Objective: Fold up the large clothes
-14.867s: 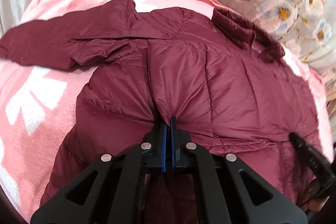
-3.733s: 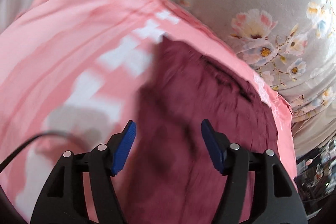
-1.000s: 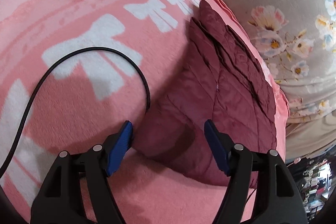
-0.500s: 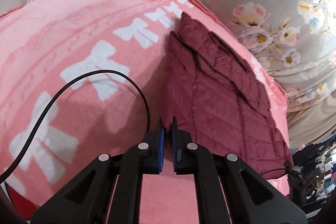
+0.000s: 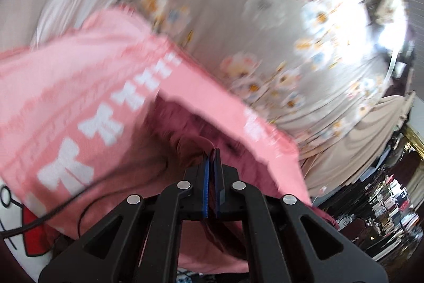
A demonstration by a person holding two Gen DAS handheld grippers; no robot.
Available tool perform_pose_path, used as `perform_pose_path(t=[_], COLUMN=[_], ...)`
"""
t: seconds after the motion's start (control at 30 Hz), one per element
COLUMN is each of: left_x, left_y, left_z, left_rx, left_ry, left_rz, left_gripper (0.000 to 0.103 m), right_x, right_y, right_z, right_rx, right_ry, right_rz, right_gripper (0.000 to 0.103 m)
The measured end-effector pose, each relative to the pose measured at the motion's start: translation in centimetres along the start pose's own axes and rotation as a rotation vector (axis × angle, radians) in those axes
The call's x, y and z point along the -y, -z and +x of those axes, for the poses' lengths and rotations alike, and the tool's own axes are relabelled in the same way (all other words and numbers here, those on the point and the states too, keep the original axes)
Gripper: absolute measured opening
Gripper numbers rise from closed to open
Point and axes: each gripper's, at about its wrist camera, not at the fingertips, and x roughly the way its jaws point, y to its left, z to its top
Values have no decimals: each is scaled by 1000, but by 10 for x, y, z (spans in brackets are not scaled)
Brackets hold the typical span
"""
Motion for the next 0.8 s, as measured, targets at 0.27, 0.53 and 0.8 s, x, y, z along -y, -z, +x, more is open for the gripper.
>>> perform_pose_path(t=[0.27,0.53,0.8], left_x=[39,5,-56], left_y=[-43,-59,-41], left_z=[-23,141,269], left_rx=[173,-17,-187], left_ry=[31,-223,-410], left_rz=[107,152,130], left_gripper=[1,2,2], right_x=[13,77,100], right_y=[-52,-40,-8], right_z=[1,158,271], right_rx=[141,-59,-225], right_ry=[-86,20,136], right_rz=[90,239,238], right_gripper=[3,4,4])
